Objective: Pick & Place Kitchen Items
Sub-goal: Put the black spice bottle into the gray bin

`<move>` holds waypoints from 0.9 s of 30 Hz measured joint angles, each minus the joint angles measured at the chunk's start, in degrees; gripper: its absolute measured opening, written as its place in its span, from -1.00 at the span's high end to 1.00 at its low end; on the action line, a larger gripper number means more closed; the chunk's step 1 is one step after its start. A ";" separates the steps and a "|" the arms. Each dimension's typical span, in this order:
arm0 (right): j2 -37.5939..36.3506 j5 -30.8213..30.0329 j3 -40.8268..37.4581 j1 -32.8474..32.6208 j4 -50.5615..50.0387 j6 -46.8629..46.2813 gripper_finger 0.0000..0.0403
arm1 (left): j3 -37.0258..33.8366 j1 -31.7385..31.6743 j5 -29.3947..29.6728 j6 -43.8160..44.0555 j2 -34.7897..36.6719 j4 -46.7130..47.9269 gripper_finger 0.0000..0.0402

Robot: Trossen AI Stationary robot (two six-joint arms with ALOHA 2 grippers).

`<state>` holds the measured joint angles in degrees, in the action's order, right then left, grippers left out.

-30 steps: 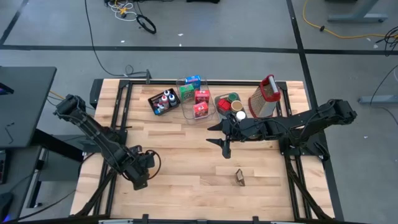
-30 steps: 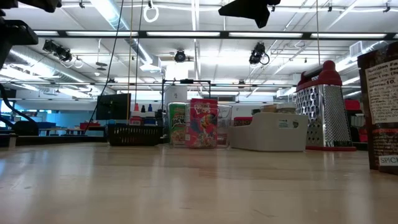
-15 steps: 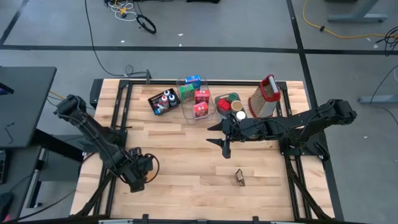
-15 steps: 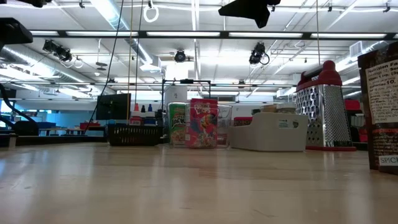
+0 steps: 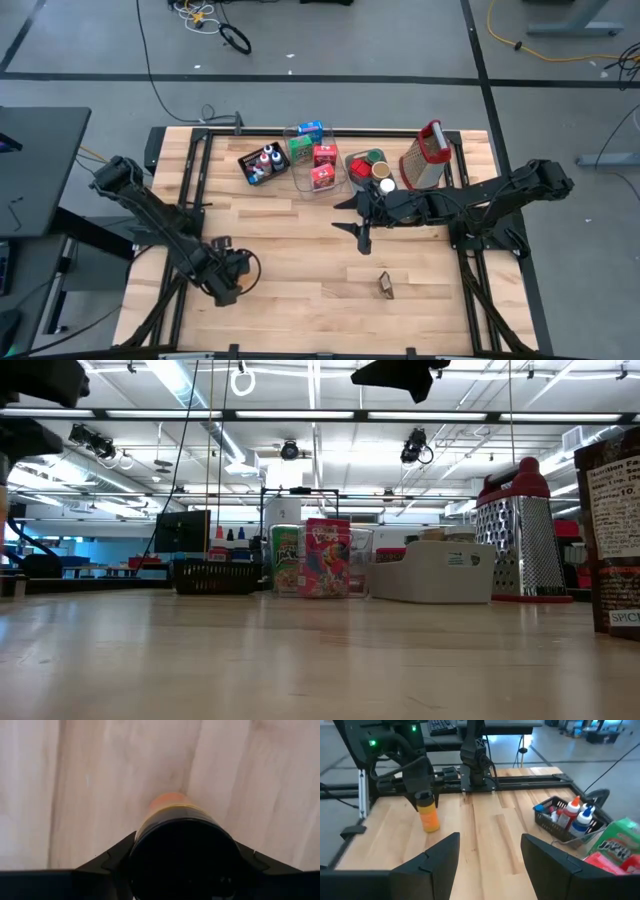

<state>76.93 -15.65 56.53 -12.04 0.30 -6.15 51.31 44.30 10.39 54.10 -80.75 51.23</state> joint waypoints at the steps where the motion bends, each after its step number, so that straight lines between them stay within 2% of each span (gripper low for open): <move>1: 0.00 -0.15 0.00 -0.01 0.05 1.02 -0.10 | 0.00 -0.17 0.54 -0.23 0.00 0.10 -0.10; 4: 0.00 -0.84 0.00 0.01 0.92 4.92 -0.10 | 0.00 -1.15 3.00 -0.52 0.01 -0.08 -0.13; 9: 0.00 -1.86 0.00 0.01 4.19 5.16 -0.10 | 0.00 -5.00 8.46 -4.23 0.02 -4.86 -0.20; 15: -0.15 -1.89 0.00 -0.23 1.21 2.03 -0.10 | 0.00 -15.74 9.80 -15.16 0.02 -16.91 -0.10; 18: -1.93 -4.34 0.00 -1.21 -2.97 1.49 -0.10 | 0.00 -21.42 9.65 -22.78 0.02 -23.76 -0.14; 23: -6.00 -12.40 0.00 -3.89 -15.10 -2.31 -0.10 | 0.00 -28.98 8.32 -38.65 0.07 -33.84 -0.18; 27: -6.59 -13.66 -0.07 -5.18 -24.93 -6.62 -0.10 | 0.00 -33.37 8.07 -46.28 0.07 -40.66 -0.14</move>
<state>70.33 -29.31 56.46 -17.22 -24.62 -12.76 51.31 10.93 18.46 7.82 -80.68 10.56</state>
